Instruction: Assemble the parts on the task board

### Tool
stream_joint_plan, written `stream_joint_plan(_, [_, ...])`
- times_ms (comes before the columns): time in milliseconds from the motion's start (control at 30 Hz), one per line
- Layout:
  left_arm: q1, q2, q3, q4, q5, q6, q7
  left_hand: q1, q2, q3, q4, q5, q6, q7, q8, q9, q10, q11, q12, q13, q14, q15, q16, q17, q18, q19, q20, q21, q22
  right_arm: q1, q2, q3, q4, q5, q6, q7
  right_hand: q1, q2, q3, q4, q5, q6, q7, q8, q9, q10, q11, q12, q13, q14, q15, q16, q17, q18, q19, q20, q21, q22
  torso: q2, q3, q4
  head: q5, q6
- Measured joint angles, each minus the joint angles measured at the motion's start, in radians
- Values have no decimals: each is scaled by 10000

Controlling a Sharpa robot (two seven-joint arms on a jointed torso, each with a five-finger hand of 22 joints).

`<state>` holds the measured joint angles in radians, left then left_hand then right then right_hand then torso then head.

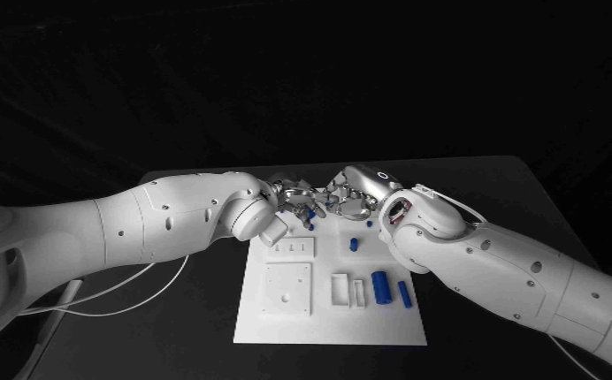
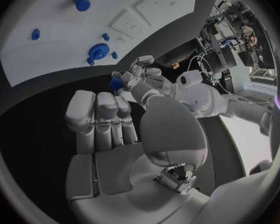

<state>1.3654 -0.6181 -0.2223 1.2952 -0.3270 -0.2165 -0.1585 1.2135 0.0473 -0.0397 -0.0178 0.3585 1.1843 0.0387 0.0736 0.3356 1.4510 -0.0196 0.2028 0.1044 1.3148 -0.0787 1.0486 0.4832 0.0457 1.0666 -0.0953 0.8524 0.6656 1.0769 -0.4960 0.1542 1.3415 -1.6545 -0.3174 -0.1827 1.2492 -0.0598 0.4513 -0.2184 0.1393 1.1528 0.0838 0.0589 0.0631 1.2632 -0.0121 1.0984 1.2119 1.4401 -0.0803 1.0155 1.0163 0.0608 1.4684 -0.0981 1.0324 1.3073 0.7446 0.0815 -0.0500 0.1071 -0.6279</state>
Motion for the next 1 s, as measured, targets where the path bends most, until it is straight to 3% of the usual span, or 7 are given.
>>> stream_joint_plan(167, [-12, -18, -5, 17, 1, -5, 22, -166, 165, 0, 0, 180, -70, -72, 47, 975, -22, -22, 191, 191, 0, 0, 0, 0, 1, -18, -53, -59, 98, 6, 0, 7, 11, -4, 47, 19, 0, 0, -1, 0, 0, -1, 0, -1, 0, 0, 0, 0, 0, 0, 0, 0, 0, 0, 0, 0, 0, 0, -4, 2, 0, 11, -12])
stream_joint_plan(300, [-22, -30, -7, 58, 44, -13, 31, -292, 216, 219, -74, 1176, -159, -151, 200, 1787, -81, -81, 514, 413, -36, -36, 0, 11, 1, -17, -53, -68, 170, 8, -12, 8, 24, -5, 86, 32, 0, 0, -1, 1, 0, -2, 0, -4, 2, 0, 0, 0, 0, 0, 0, 0, 0, 0, 0, 0, 0, 0, -4, 2, 1, 15, -19])
stream_joint_plan(433, [-33, -55, -8, 114, 109, -17, 34, -487, 209, 722, -302, 1852, -480, -248, 744, 1788, -240, -166, 964, 682, -70, -69, 125, 71, 1, 18, -88, -68, 272, 8, -27, 9, 30, -5, 124, 46, -40, -40, -1, 1, -1, 4, 6, -5, 5, 0, 0, 0, 0, -1, 0, 0, -11, 0, 0, 0, 0, 0, -3, 4, 1, 15, -31])
stream_joint_plan(600, [-43, -72, -8, 162, 178, -17, 36, -819, 95, 1482, -699, 2264, -754, -318, 1150, 1792, -455, -224, 1537, 971, -108, -107, 430, 161, 2, -35, -142, -68, 466, 5, -41, 9, 21, -5, 159, 65, -82, -82, -2, 1, -10, 28, 30, -5, 9, 0, 0, 0, 0, 0, 1, 0, -11, -1, 0, 0, 0, 6, -3, 7, -4, 10, -34])
stream_joint_plan(833, [-54, -122, -7, 214, 248, -21, 61, -1201, 32, 2195, -1254, 2780, -796, -276, 1348, 1796, -519, -263, 1965, 1162, -125, -196, 859, 272, 1, -73, -179, 68, 759, -14, -55, 9, 9, -7, 191, 117, -91, -89, -3, 2, -41, 32, 34, -10, 8, 1, 0, 0, 0, -1, 1, 0, -11, 0, 0, 0, 0, 8, -4, 6, -5, -15, -45])
stream_joint_plan(1000, [-58, -153, -6, 242, 275, -24, 91, -1360, 115, 2337, -1396, 2794, -796, -277, 1210, 1799, -520, -264, 2135, 1259, -125, -196, 1017, 271, 2, -108, -214, 87, 942, -26, -77, 10, 0, -10, 198, 139, -75, -74, -3, 2, -47, 38, 28, -37, 5, 1, 0, 0, 0, -1, 1, 0, -11, 0, 0, 0, 0, 7, -4, 9, -6, -34, -54])
